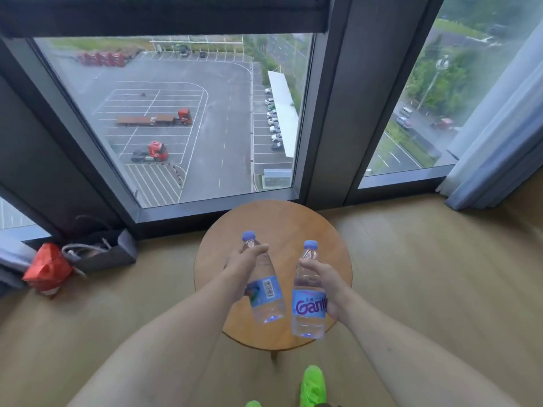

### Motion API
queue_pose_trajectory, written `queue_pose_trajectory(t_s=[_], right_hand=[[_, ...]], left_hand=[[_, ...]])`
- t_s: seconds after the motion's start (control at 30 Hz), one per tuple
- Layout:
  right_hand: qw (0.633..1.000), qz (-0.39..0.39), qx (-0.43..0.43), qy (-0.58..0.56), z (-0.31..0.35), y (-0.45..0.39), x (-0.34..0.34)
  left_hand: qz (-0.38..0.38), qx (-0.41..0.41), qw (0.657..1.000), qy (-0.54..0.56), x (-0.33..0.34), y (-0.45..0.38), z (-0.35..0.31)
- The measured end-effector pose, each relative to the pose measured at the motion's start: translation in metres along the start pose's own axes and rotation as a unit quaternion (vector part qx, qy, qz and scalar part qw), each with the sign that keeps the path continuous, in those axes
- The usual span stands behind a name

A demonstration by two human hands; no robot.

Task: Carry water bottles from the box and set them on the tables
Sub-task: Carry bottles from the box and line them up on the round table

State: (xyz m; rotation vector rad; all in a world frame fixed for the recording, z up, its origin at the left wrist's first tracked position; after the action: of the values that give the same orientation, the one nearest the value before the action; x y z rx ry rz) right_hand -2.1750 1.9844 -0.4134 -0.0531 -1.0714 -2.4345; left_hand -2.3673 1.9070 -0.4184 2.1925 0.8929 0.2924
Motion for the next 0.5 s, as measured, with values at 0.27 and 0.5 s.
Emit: queue_pose_trajectory(t_s=[0.27, 0.5], right_hand=[[0.991, 0.009, -0.027, 0.131, 0.061, -0.121, 0.002], [0.964, 0.042, -0.031, 0.262, 0.095, -0.198, -0.003]], left_hand=[[-0.069, -0.03, 0.997, -0.019, 0.017, -0.082, -0.035], [-0.138, -0.036, 0.99, -0.02, 0.031, -0.139, -0.058]])
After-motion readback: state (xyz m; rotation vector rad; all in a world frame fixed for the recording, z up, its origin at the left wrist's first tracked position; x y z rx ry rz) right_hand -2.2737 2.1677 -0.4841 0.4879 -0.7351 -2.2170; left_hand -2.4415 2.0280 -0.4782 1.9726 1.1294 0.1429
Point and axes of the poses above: each hand's wrist, its own y-axis away from the middle knuckle, its own x-axis out of the palm, z = x × y, the point moved 3 cm from there along -y, towards the middle knuckle
